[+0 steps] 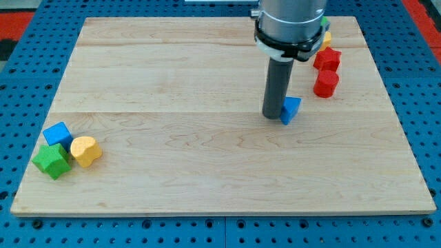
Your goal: Move your arm towards a group of blocks
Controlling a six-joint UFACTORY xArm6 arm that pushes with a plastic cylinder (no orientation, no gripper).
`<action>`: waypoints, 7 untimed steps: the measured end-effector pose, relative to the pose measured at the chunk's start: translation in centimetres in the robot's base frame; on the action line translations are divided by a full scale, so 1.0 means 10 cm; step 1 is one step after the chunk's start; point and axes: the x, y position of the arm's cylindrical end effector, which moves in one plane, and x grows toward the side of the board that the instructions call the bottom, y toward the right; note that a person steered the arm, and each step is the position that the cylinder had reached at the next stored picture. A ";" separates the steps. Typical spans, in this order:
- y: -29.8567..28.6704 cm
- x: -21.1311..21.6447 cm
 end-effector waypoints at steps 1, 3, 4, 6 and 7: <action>0.18 -0.01; 0.58 -0.04; 0.62 0.01; -0.27 0.92; -0.98 1.35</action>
